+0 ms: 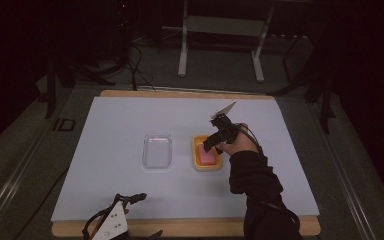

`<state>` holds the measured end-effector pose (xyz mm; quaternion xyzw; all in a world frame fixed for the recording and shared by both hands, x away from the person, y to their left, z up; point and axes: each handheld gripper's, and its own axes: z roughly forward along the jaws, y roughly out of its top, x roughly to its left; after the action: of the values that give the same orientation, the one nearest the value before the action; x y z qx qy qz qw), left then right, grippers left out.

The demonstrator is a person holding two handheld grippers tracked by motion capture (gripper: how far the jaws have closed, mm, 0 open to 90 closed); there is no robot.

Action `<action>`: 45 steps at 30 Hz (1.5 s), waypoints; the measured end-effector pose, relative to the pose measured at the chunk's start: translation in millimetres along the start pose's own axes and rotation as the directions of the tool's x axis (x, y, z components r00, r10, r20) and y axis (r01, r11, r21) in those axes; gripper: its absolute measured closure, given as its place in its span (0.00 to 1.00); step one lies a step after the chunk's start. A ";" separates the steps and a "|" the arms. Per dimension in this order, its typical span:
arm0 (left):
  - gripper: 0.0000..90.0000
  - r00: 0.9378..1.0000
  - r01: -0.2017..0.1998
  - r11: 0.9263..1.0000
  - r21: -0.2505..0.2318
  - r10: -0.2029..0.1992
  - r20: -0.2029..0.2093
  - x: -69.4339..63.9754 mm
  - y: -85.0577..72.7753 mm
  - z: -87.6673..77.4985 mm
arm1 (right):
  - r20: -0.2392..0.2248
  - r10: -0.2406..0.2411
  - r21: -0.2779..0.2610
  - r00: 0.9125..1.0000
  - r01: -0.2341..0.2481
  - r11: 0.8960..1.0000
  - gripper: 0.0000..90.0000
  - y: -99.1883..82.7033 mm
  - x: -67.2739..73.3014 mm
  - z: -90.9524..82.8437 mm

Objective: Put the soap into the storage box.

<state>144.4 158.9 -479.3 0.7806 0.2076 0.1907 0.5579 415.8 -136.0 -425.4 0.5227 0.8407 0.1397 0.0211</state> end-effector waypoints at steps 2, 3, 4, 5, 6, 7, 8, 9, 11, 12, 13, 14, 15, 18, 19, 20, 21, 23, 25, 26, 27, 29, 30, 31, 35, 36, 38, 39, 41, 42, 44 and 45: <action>0.01 1.000 0.006 1.000 0.003 -0.006 -0.007 -0.1 -1.0 -1.1 | 0.002 -0.013 -0.029 1.000 0.013 0.999 0.15 -3.7 -2.4 -6.1; 0.01 1.000 0.006 1.000 0.005 -0.006 -0.010 -0.2 -1.2 -1.6 | 0.007 -0.028 -0.048 1.000 0.028 0.998 0.15 -6.2 -3.7 -10.1; 0.01 1.000 0.006 1.000 0.008 -0.006 -0.015 -0.3 -1.6 -2.3 | 0.006 -0.041 -0.057 0.999 0.041 0.997 0.15 -7.8 -4.5 -12.0; 0.01 1.000 0.007 1.000 0.011 -0.006 -0.020 -0.5 -2.1 -3.2 | 0.007 -0.053 -0.068 0.999 0.053 0.996 0.15 -10.1 -5.5 -14.7; 0.01 1.000 0.007 1.000 0.013 -0.007 -0.026 -0.6 -2.6 -4.3 | 0.012 -0.065 -0.079 0.998 0.066 0.995 0.15 -12.4 -6.3 -17.1; 0.01 0.999 0.011 1.000 0.013 -0.010 -0.033 -0.8 -3.1 -5.4 | 0.012 -0.081 -0.087 0.997 0.082 0.993 0.15 -14.9 -7.1 -19.1; 0.01 0.999 0.012 1.000 0.013 -0.012 -0.037 -0.5 -3.4 -6.6 | 0.005 -0.088 -0.090 0.996 0.088 0.992 0.15 -17.4 -7.9 -20.8; 0.01 0.999 0.018 1.000 0.009 -0.018 -0.040 -0.5 -3.7 -7.5 | 0.001 -0.105 -0.097 0.994 0.105 0.990 0.15 -20.0 -8.5 -22.2; 0.01 0.999 0.020 1.000 0.011 -0.020 -0.048 -0.3 -4.4 -9.1 | 0.000 -0.132 -0.107 0.991 0.131 0.986 0.15 -25.7 -9.9 -25.3; 0.01 0.999 0.021 1.000 0.012 -0.020 -0.050 -0.4 -4.7 -9.7 | -0.001 -0.141 -0.116 0.990 0.140 0.983 0.15 -29.3 -10.9 -27.0; 0.01 0.998 0.022 1.000 0.013 -0.021 -0.052 -0.6 -5.1 -10.2 | -0.006 -0.149 -0.126 0.989 0.147 0.981 0.15 -33.3 -12.5 -28.7; 0.01 0.998 0.022 1.000 0.013 -0.021 -0.052 -0.6 -5.1 -10.2 | -0.006 -0.149 -0.126 0.989 0.147 0.981 0.15 -33.3 -12.5 -28.7; 0.01 0.998 0.023 1.000 0.016 -0.022 -0.056 -0.9 -5.6 -10.9 | -0.013 -0.153 -0.140 0.988 0.150 0.979 0.15 -37.4 -14.1 -29.9; 0.01 0.998 0.024 0.999 0.023 -0.022 -0.062 -0.8 -6.2 -10.9 | -0.016 -0.167 -0.182 0.986 0.161 0.970 0.15 -56.2 -22.7 -30.8; 0.01 0.998 0.025 0.999 0.024 -0.023 -0.064 -0.9 -6.3 -11.0 | -0.018 -0.165 -0.191 0.986 0.158 0.969 0.15 -61.0 -24.6 -30.6; 0.01 0.998 0.025 0.999 0.025 -0.024 -0.065 -1.1 -6.5 -11.1 | -0.017 -0.164 -0.200 0.986 0.157 0.967 0.15 -65.8 -26.7 -30.1; 0.01 0.997 0.025 0.999 0.027 -0.023 -0.067 -1.2 -6.6 -11.2 | -0.014 -0.171 -0.210 0.985 0.164 0.964 0.15 -70.7 -28.6 -30.0; 0.01 0.997 0.024 0.999 0.029 -0.022 -0.070 -1.3 -6.6 -11.5 | -0.004 -0.166 -0.230 0.986 0.160 0.960 0.15 -80.9 -32.6 -30.7; 0.01 0.997 0.025 0.999 0.029 -0.023 -0.073 -0.9 -6.7 -11.6 | 0.009 -0.153 -0.268 0.988 0.149 0.952 0.16 -91.2 -38.3 -32.6; 0.01 0.997 0.025 0.999 0.029 -0.023 -0.073 -0.9 -6.7 -11.6 | 0.009 -0.153 -0.268 0.988 0.149 0.952 0.16 -91.2 -38.3 -32.6; 0.01 0.997 0.028 0.999 0.029 -0.026 -0.077 -0.8 -6.8 -11.2 | 0.005 -0.146 -0.277 0.989 0.142 0.950 0.16 -96.3 -41.0 -33.0; 0.01 0.997 0.028 0.999 0.031 -0.026 -0.078 -0.9 -6.9 -11.0 | 0.006 -0.142 -0.289 0.990 0.137 0.948 0.16 -111.2 -46.8 -32.4; 0.01 0.997 0.027 0.999 0.032 -0.025 -0.078 -0.9 -6.9 -11.0 | 0.009 -0.142 -0.289 0.990 0.139 0.947 0.16 -116.2 -48.5 -32.2; 0.01 0.997 0.028 0.999 0.031 -0.025 -0.079 -0.9 -7.0 -10.9 | 0.018 -0.146 -0.301 0.989 0.144 0.943 0.16 -121.4 -49.9 -32.3; 0.01 0.996 0.028 0.999 0.032 -0.025 -0.082 -0.7 -6.9 -11.0 | 0.034 -0.144 -0.348 0.989 0.147 0.926 0.16 -141.2 -54.6 -34.2; 0.01 0.996 0.027 0.999 0.032 -0.024 -0.083 -0.8 -6.9 -11.0 | 0.039 -0.153 -0.357 0.987 0.157 0.921 0.16 -145.9 -55.2 -34.2; 0.01 0.996 0.027 0.999 0.032 -0.024 -0.084 -0.7 -6.8 -11.2 | 0.057 -0.153 -0.371 0.987 0.163 0.914 0.16 -154.8 -56.5 -33.2; 0.01 0.996 0.028 0.999 0.029 -0.025 -0.086 -0.5 -6.6 -11.2 | 0.062 -0.163 -0.370 0.985 0.174 0.913 0.15 -159.0 -56.9 -32.2; 0.01 0.996 0.028 0.999 0.029 -0.026 -0.086 -0.5 -6.7 -11.2 | 0.060 -0.166 -0.381 0.984 0.176 0.908 0.15 -167.5 -56.9 -30.9; 0.01 0.996 0.028 0.999 0.032 -0.025 -0.086 -0.5 -6.8 -11.1 | 0.057 -0.174 -0.382 0.983 0.183 0.906 0.15 -171.3 -57.1 -30.2; 0.01 0.996 0.027 0.999 0.033 -0.024 -0.084 -0.8 -6.7 -10.8 | 0.055 -0.177 -0.400 0.983 0.184 0.898 0.15 -178.0 -57.4 -29.7; 0.01 0.996 0.026 0.999 0.034 -0.024 -0.085 -0.9 -6.6 -10.7 | 0.050 -0.183 -0.408 0.982 0.187 0.893 0.15 -180.6 -57.9 -29.7</action>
<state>137.2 168.8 -482.4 0.7787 0.2439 0.2128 0.5374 278.9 -268.5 -449.7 0.4249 0.8382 0.3081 0.1480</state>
